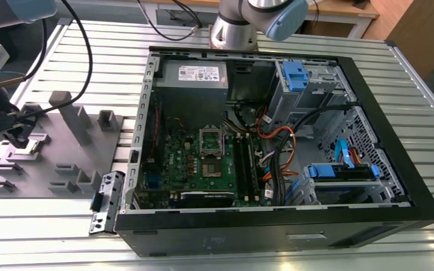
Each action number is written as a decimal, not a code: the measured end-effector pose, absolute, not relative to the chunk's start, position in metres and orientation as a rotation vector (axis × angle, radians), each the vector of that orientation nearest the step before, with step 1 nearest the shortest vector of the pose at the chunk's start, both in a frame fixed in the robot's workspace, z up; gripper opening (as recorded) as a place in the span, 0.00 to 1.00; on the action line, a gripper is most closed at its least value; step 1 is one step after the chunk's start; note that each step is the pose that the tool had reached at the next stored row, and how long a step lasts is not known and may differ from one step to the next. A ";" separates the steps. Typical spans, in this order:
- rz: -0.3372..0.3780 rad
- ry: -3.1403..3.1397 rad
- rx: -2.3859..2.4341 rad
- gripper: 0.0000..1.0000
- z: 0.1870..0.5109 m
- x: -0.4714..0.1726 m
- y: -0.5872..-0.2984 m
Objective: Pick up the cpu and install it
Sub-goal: 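Pick up the cpu and move it towards the insertion slot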
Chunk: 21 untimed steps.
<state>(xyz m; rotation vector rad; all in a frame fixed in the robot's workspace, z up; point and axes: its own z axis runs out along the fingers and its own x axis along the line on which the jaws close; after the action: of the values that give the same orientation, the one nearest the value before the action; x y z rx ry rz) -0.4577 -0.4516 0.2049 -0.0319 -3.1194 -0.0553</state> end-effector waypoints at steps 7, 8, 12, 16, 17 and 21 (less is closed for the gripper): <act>-0.055 -3.119 -0.032 0.41 0.205 -0.458 -0.452; -0.055 -3.119 -0.032 0.47 0.205 -0.458 -0.452; -0.055 -3.119 -0.032 0.58 0.205 -0.458 -0.452; -0.055 -3.120 -0.032 0.65 0.201 -0.458 -0.452; -0.055 -3.120 -0.032 0.65 0.199 -0.458 -0.452; -0.056 -3.122 -0.031 0.65 0.195 -0.458 -0.450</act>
<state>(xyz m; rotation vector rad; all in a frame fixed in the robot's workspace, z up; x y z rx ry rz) -0.4577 -0.4500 0.1946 -0.0305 -3.1220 -0.0555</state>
